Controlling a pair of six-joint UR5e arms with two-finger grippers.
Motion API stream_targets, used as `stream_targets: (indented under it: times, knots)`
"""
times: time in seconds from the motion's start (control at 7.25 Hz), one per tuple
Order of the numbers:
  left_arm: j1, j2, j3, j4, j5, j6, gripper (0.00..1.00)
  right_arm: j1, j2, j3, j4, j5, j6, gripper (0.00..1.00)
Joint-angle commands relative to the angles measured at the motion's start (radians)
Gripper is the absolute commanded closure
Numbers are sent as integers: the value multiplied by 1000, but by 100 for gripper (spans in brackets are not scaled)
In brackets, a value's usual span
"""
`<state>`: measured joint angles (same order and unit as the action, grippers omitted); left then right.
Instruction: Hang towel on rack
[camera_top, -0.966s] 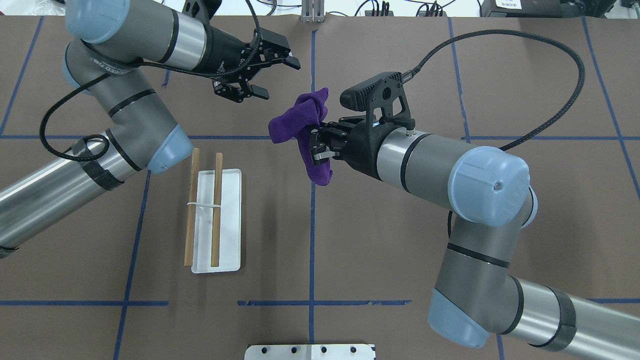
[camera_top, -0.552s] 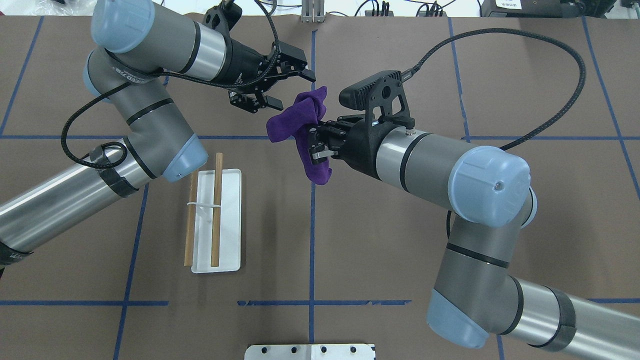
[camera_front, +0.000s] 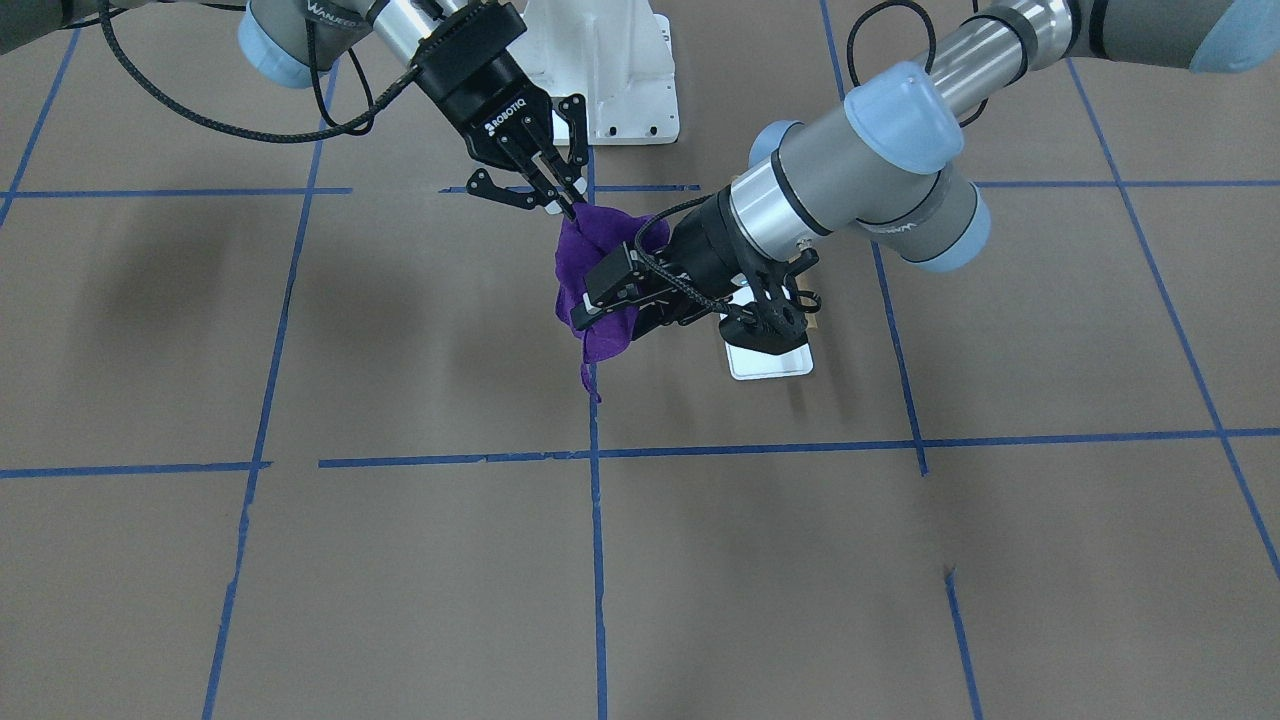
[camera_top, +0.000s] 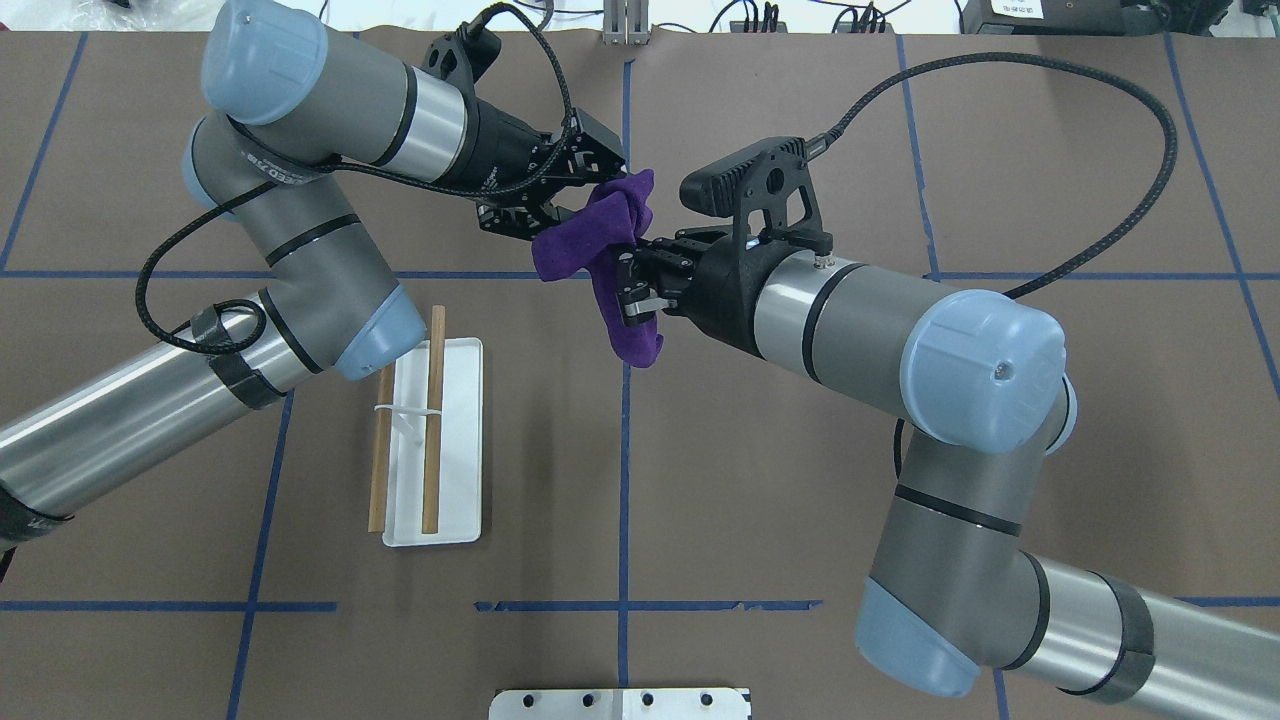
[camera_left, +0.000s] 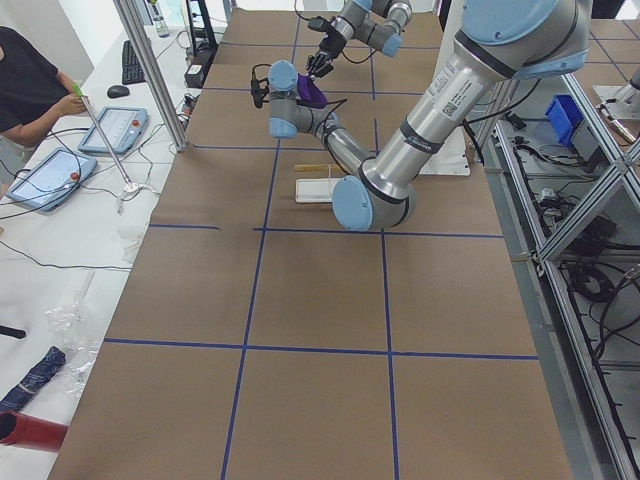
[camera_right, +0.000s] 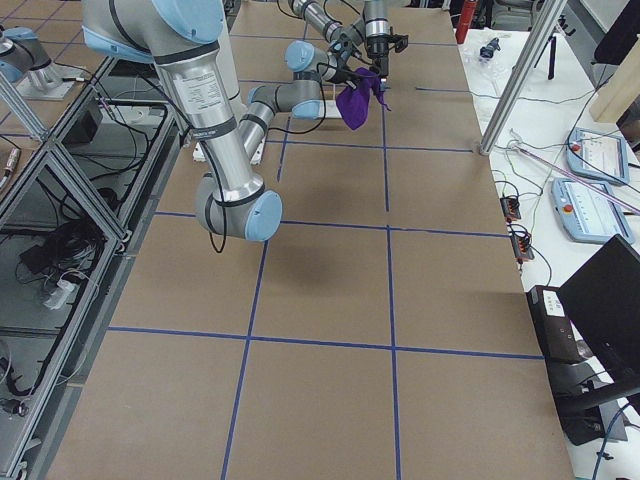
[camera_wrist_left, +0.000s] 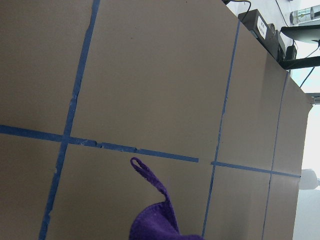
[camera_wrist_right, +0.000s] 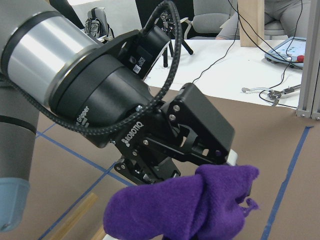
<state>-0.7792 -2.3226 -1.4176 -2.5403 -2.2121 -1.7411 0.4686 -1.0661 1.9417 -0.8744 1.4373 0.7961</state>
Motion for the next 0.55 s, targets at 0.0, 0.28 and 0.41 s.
stream_targets:
  times: [0.0, 0.28, 0.41]
  knots:
    - [-8, 8, -3, -2, -20, 6, 100, -1, -3, -1, 0, 0, 0, 100]
    - [-17, 8, -3, -3, -32, 9, 100, 1, -2, -1, 0, 5, 0, 100]
    - [-23, 6, -3, -3, -32, 8, 100, -1, 1, -3, 0, 9, 0, 100]
